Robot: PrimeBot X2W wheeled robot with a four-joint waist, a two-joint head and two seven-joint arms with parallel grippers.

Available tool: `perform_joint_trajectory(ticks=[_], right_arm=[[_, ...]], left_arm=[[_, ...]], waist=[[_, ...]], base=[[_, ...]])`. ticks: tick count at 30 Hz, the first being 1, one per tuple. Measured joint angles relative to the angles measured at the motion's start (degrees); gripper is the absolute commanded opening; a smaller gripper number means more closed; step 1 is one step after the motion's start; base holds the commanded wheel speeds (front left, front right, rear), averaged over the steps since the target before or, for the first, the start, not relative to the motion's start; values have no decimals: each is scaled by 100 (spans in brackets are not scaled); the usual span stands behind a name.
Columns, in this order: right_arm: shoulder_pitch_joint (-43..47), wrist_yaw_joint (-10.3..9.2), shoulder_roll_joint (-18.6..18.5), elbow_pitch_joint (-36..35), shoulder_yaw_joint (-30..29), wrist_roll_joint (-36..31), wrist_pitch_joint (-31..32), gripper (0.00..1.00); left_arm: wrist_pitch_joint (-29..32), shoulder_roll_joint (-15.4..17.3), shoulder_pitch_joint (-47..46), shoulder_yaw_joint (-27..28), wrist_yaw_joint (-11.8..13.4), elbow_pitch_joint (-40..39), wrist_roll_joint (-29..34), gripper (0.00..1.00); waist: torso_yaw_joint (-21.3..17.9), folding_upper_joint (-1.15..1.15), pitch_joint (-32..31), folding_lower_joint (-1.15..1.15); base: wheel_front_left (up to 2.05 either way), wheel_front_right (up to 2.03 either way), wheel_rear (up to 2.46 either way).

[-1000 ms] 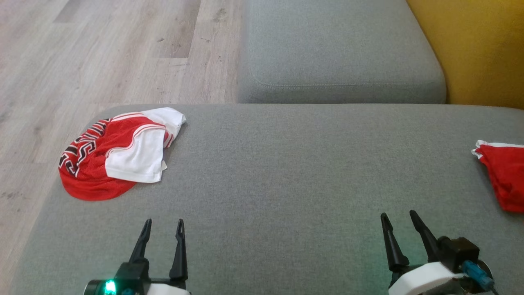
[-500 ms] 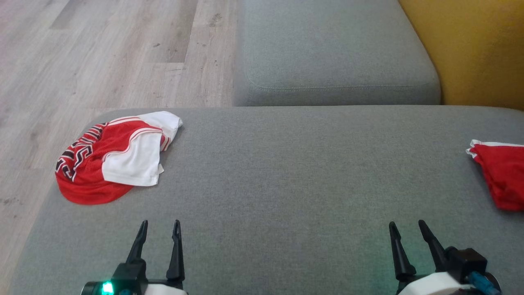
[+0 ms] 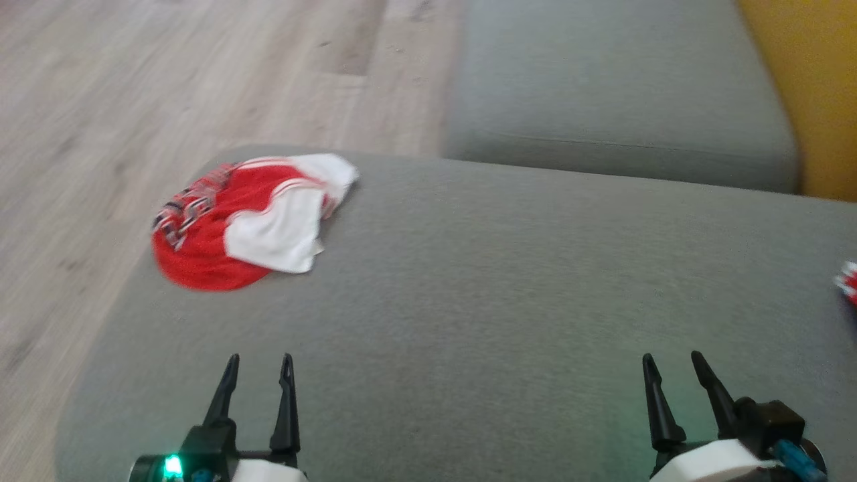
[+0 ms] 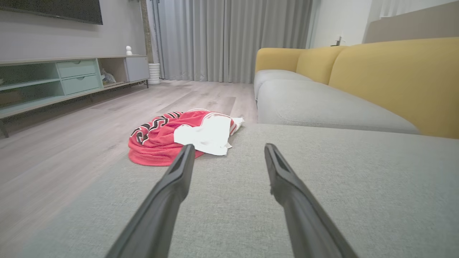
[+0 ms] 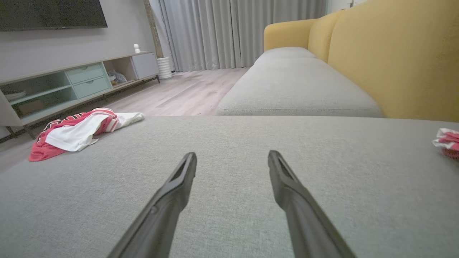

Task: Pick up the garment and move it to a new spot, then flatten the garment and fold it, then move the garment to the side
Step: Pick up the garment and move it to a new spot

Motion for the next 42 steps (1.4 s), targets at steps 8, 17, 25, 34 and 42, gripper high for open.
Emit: perform_joint_trajectory(ticks=[8, 17, 25, 34, 42], right_arm=[[-147, 0, -36, -47, 113, 0, 0, 100], [-252, 0, -185, -103, 75, 0, 0, 100], [-445, 0, -661, -216, 265, -104, 0, 100], [-1508, 0, -1497, -528, 345, -169, -16, 100], [-1975, 0, -2151, -836, 380, -187, -16, 100]], left_arm=[[0, 0, -19, 270, 8, -283, 55, 100], [0, 1, -112, 544, -53, -513, 155, 100], [0, 174, -1393, 591, -253, -706, 354, 100], [-3, 368, -3864, 514, -662, 665, 421, 100], [396, 450, -5915, 379, -896, 3006, 247, 100]], waist=[[760, 0, 224, 0], [1235, 0, 593, 0], [1173, 0, 1091, 0], [916, 0, 2143, 2], [538, 0, 3189, 2]], base=[[0, 0, 0], [0, 0, 0], [0, 0, 0], [0, 0, 0], [0, 0, 0]])
